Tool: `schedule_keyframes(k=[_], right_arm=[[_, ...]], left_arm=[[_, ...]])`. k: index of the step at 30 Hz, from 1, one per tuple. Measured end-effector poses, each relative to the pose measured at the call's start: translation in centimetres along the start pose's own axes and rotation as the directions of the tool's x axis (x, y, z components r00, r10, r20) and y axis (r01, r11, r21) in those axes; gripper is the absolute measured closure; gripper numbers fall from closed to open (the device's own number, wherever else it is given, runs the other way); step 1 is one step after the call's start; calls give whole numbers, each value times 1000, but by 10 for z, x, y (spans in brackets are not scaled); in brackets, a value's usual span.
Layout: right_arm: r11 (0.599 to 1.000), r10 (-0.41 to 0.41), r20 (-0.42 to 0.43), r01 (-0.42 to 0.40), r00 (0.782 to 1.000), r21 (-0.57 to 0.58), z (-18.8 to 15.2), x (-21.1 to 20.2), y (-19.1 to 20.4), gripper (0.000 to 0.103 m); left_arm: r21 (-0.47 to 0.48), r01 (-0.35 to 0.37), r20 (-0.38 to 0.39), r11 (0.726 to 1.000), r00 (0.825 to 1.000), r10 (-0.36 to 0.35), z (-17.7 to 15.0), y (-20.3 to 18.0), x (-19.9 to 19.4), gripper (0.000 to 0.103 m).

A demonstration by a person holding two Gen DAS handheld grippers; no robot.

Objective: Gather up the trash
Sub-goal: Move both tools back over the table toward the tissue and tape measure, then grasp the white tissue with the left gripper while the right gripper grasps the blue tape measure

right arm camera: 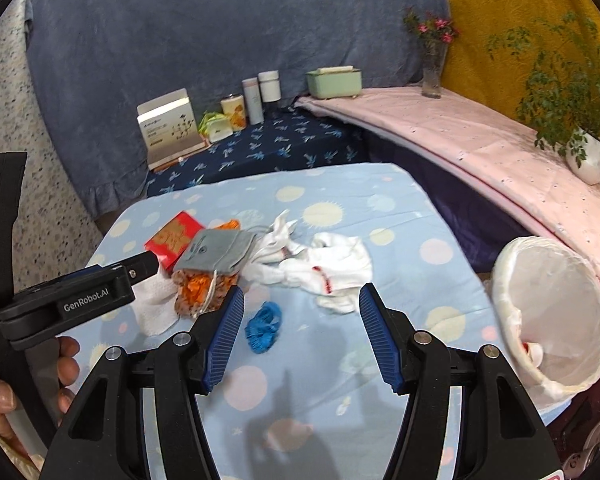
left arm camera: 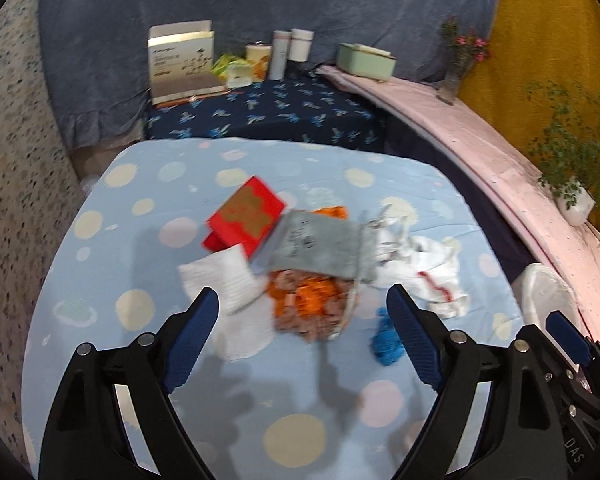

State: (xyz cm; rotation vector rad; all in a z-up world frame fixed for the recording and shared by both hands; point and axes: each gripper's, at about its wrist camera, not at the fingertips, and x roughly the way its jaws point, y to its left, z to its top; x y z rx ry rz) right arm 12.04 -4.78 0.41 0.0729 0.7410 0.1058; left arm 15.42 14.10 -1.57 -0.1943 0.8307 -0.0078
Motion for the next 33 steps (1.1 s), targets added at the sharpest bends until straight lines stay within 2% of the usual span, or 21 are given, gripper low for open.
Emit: schedule_keyframes(k=[7, 12, 25, 27, 29, 33], right_arm=[[999, 20, -66, -21, 998, -28, -13, 35, 25, 45], [999, 14, -112, -18, 994, -31, -21, 61, 33, 45], [1000, 3, -200, -8, 980, -23, -34, 113, 36, 45], [1000, -1, -212, -4, 977, -23, -36, 119, 37, 45], [1000, -2, -223, -3, 975, -22, -39, 124, 36, 45], [1000, -11, -223, 5, 975, -31, -43, 127, 37, 51]], left_arm=[[-63, -39, -49, 997, 998, 36, -9, 45, 17, 21], [-119, -21, -85, 993, 996, 11, -14, 67, 34, 21], [-149, 3, -139, 989, 990, -24, -17, 79, 73, 22], [-143, 8, -144, 990, 989, -28, -17, 77, 76, 25], [-138, 18, -153, 990, 987, -39, -17, 77, 80, 40], [-147, 40, -170, 988, 983, -65, -21, 76, 84, 60]])
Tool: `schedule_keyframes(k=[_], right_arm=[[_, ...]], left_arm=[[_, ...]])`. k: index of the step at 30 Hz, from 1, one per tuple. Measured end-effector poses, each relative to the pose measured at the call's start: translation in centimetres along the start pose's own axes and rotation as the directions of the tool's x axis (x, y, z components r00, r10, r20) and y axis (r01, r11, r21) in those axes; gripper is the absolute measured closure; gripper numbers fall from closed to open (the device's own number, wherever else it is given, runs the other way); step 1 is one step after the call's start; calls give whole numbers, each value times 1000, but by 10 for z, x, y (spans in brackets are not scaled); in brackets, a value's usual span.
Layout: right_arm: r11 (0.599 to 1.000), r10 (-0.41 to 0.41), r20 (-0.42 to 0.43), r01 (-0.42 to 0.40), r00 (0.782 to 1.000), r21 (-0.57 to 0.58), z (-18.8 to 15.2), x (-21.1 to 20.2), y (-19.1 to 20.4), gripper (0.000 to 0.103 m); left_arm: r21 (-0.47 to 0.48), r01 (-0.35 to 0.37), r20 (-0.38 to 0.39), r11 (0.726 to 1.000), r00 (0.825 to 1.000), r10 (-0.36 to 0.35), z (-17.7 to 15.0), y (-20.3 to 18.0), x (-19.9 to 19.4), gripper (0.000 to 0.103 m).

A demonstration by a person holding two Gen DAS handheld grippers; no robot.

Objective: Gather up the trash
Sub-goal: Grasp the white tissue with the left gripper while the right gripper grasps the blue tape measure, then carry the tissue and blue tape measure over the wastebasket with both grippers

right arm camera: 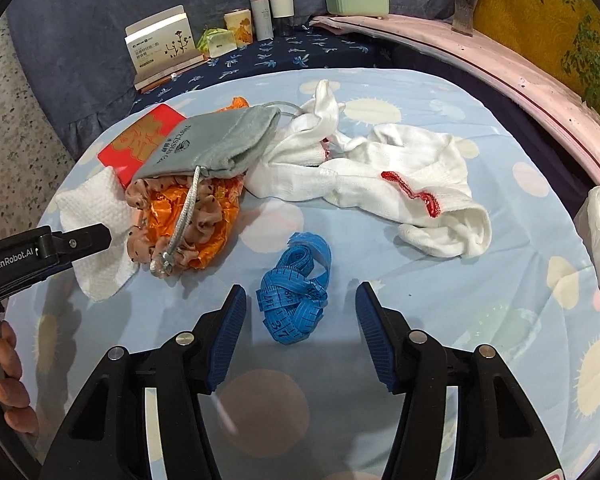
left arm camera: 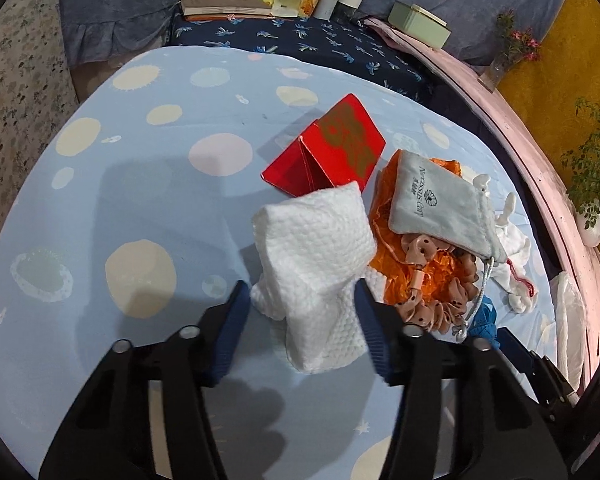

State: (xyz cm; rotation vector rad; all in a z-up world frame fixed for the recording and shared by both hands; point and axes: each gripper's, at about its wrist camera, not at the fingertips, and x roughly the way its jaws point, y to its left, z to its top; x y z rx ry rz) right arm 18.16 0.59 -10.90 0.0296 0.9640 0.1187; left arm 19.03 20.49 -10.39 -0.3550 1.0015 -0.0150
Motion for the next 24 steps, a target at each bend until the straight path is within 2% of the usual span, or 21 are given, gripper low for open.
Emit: schedule_keyframes(k=[2, 4, 5, 6, 14, 24], right_arm=[[1000, 0, 1, 0, 1000, -6, 0, 0, 1, 60], [1000, 4, 1, -4, 1000, -5, 0, -1, 0, 67], [1000, 6, 0, -6, 1000, -5, 0, -1, 0, 75], [1000, 6, 1, -6, 1000, -4, 1, -2, -1, 76], [999, 35, 57, -36, 998, 16, 6, -31, -10, 80], [998, 33, 202, -42, 979, 39, 25, -97, -31, 81]], left_arm=[[1, 13, -4, 1000, 1000, -13, -2, -1, 0, 74], [8, 16, -2, 1000, 1000, -16, -3, -2, -1, 81], [11, 16, 3, 1000, 1000, -16, -4, -3, -3, 85], [15, 12, 9, 1000, 1000, -12, -5, -5, -5, 88], [54, 20, 72, 998, 997, -24, -5, -29, -36, 92], [160, 103, 134, 982, 983, -125, -1, -92, -81, 92]])
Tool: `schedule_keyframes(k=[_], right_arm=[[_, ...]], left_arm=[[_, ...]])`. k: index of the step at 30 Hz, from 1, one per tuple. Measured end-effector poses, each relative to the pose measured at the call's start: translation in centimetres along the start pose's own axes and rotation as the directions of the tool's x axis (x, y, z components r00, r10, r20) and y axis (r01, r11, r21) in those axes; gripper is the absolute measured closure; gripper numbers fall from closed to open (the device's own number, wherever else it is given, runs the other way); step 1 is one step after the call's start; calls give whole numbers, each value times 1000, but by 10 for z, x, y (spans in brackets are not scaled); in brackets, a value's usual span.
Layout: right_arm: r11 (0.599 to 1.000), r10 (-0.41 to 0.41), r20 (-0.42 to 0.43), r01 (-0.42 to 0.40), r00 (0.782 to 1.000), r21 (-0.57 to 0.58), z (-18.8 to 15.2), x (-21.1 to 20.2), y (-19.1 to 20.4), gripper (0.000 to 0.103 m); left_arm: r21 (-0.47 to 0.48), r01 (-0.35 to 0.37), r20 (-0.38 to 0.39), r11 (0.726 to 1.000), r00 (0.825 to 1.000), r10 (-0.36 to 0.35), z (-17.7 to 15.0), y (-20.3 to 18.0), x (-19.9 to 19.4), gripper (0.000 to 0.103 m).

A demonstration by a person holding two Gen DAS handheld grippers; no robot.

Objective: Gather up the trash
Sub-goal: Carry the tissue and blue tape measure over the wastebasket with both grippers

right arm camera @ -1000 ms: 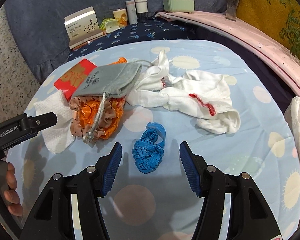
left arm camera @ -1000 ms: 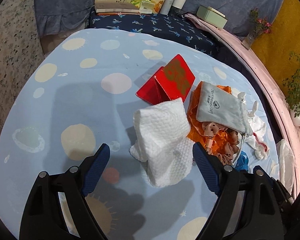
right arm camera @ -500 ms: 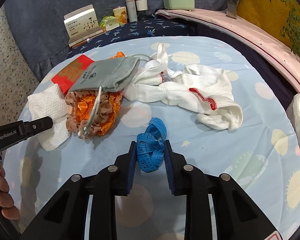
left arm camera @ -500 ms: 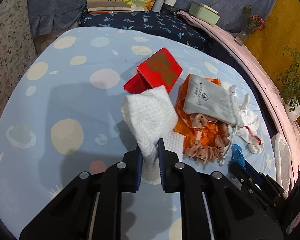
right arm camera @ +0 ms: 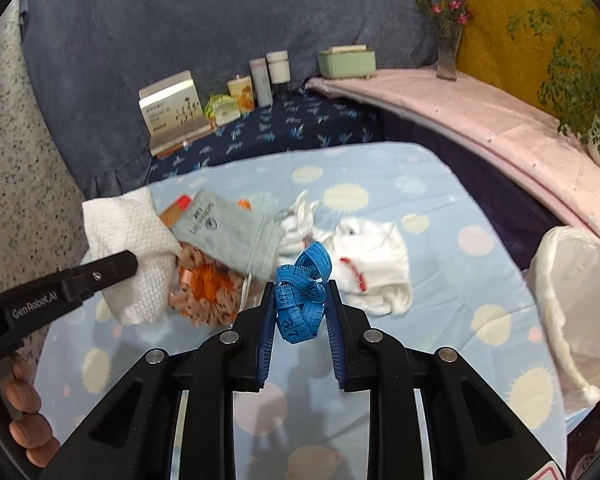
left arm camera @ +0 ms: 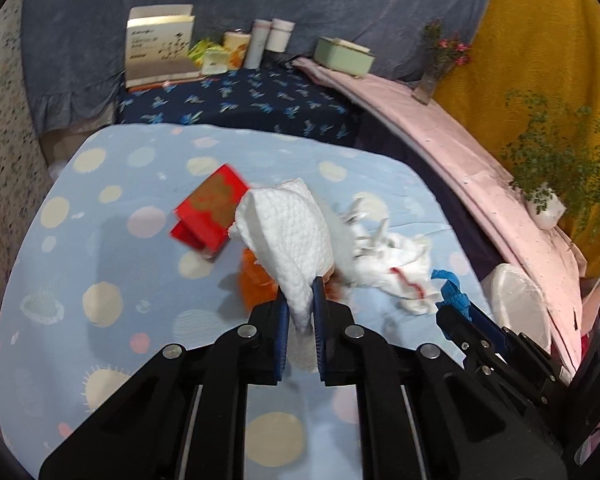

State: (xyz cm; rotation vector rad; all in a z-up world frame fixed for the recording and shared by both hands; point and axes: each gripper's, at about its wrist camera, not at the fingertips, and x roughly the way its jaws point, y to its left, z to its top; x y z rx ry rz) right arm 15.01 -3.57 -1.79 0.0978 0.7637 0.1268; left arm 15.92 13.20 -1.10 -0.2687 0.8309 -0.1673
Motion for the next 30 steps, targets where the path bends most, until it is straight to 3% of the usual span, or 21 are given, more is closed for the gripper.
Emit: schedule_keyframes(k=[14, 20, 30], right_arm=[[996, -83, 211, 74, 974, 54, 43, -98, -64, 80], [989, -133, 245, 114, 960, 90, 44, -120, -96, 80], [966, -234, 252, 194, 939, 171, 28, -142, -158, 80]], left_arm=[[176, 174, 70, 969, 980, -189, 20, -122, -39, 92], [230, 227, 56, 946, 968, -246, 17, -163, -41, 92], [288, 330, -29, 899, 941, -336, 7, -221, -26, 92]])
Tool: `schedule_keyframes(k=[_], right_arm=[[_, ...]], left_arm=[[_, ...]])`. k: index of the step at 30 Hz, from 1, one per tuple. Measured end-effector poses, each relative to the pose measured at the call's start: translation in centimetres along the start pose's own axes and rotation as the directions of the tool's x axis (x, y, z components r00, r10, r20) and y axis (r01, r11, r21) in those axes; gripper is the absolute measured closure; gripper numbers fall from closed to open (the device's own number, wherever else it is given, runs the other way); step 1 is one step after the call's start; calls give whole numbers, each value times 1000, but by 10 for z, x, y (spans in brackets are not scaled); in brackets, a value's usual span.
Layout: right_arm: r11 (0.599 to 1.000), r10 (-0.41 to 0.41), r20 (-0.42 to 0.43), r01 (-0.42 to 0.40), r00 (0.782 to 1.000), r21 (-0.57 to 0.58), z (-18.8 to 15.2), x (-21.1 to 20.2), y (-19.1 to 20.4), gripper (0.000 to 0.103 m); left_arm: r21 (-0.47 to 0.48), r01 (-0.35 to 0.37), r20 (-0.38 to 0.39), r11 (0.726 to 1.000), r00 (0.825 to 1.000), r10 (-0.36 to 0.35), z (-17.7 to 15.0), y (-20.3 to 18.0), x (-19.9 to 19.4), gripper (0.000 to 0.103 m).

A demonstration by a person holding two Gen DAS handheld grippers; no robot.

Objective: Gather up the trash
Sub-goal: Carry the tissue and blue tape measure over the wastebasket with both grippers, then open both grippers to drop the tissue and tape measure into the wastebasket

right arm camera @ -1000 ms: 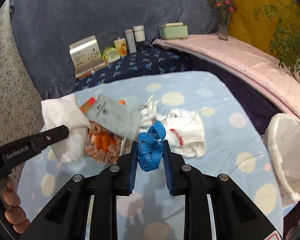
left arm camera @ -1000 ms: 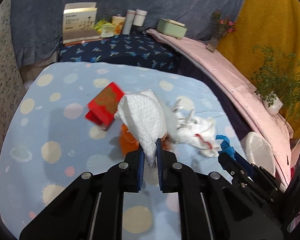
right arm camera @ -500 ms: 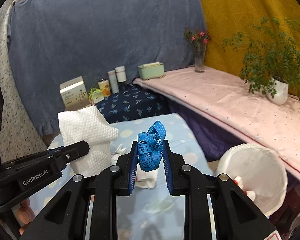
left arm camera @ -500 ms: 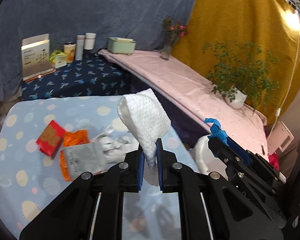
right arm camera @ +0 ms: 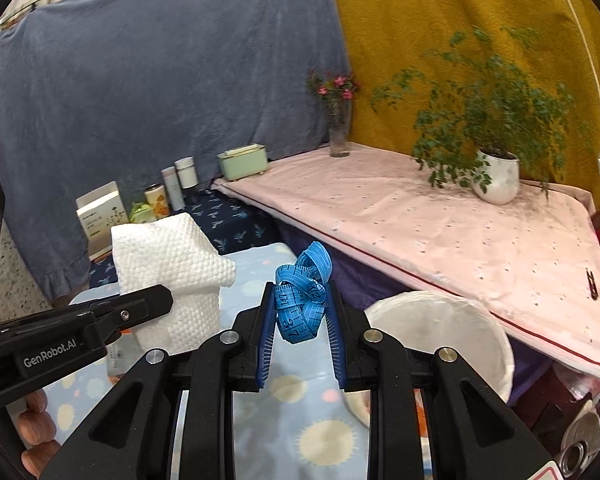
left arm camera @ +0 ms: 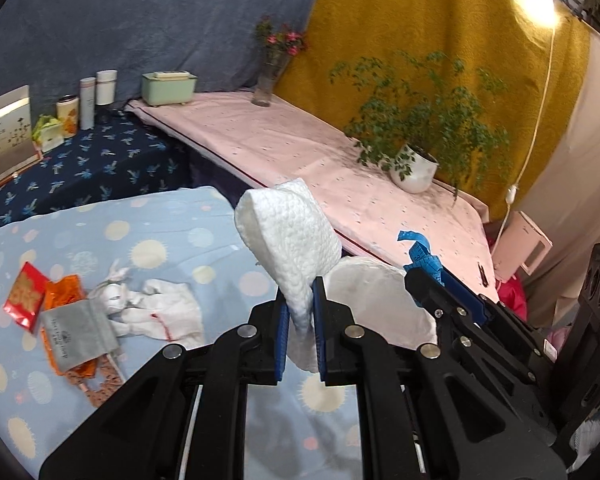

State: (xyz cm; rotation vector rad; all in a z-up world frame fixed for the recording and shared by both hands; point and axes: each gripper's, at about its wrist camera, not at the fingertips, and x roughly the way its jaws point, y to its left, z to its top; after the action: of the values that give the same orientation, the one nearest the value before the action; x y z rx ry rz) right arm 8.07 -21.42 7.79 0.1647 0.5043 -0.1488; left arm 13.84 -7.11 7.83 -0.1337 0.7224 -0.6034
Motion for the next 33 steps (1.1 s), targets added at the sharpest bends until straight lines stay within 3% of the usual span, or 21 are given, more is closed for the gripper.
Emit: schedule_keyframes(k=[15, 16, 20, 23, 33], right_arm=[[984, -158, -45, 161, 987, 80, -3, 14, -90, 80], [982, -166, -48, 169, 985, 83, -3, 16, -94, 80], [976, -192, -54, 197, 980, 95, -4, 22, -107, 77], [973, -204, -59, 209, 977, 102, -3, 26, -114, 68], [978, -185, -42, 189, 982, 90, -1, 24, -101, 59]], left_arm=[[142, 142, -83, 980, 988, -132, 7, -86, 61, 91], [148, 143, -90, 979, 987, -131, 8, -89, 64, 89], [154, 134, -92, 979, 988, -120, 10, -97, 74, 61], [153, 123, -86, 981, 990, -111, 10, -99, 76, 53], [126, 62, -73, 990, 996, -53, 10, -79, 76, 50]])
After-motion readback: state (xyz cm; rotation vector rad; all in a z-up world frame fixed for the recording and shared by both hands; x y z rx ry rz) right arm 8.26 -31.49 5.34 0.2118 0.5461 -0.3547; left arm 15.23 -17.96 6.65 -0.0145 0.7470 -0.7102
